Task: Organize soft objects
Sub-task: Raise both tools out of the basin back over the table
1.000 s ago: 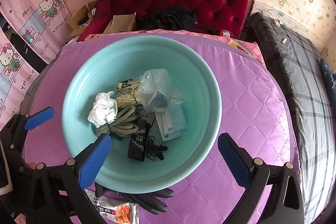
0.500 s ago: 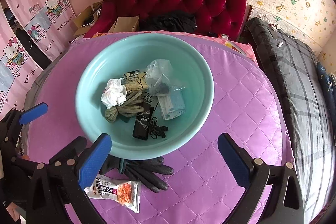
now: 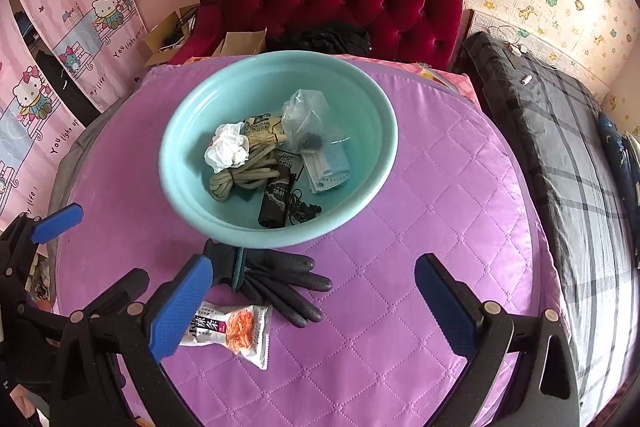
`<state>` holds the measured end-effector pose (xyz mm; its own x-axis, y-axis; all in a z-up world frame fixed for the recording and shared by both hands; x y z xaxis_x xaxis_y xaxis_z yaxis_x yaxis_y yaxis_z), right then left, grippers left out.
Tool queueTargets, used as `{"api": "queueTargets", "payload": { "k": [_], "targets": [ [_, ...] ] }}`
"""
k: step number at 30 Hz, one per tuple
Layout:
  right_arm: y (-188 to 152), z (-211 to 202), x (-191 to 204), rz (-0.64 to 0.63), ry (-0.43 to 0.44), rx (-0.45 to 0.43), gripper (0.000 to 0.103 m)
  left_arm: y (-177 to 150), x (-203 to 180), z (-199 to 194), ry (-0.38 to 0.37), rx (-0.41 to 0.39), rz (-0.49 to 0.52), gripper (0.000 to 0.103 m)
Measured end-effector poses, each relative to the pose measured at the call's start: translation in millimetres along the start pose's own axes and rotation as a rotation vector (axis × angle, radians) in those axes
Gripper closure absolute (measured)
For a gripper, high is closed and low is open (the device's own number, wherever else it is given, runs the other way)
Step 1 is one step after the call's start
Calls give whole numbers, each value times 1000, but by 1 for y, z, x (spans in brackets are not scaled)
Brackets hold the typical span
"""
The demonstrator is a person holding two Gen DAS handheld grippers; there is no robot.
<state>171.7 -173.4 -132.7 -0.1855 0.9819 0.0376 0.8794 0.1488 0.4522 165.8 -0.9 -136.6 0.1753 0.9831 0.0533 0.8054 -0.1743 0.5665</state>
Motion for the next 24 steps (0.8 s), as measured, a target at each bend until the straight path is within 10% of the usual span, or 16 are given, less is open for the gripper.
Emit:
{"api": "queueTargets", "payload": {
  "k": [24],
  "targets": [
    [-89,16,-9,64,6,7,0,-87,-30,6,-59,53,30,0]
  ]
}}
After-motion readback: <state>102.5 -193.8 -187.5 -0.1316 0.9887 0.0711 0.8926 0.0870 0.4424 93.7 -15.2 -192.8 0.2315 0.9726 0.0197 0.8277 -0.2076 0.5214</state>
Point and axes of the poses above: each gripper's, at about its wrist camera, not at the fingertips, and z roughly the way its jaws point, x to its left, y to its top, the point moved 5 cm from there along z, roughly the way its jaws point, and after that the axes turned 8 degrees about z, right-handed, at the moved point
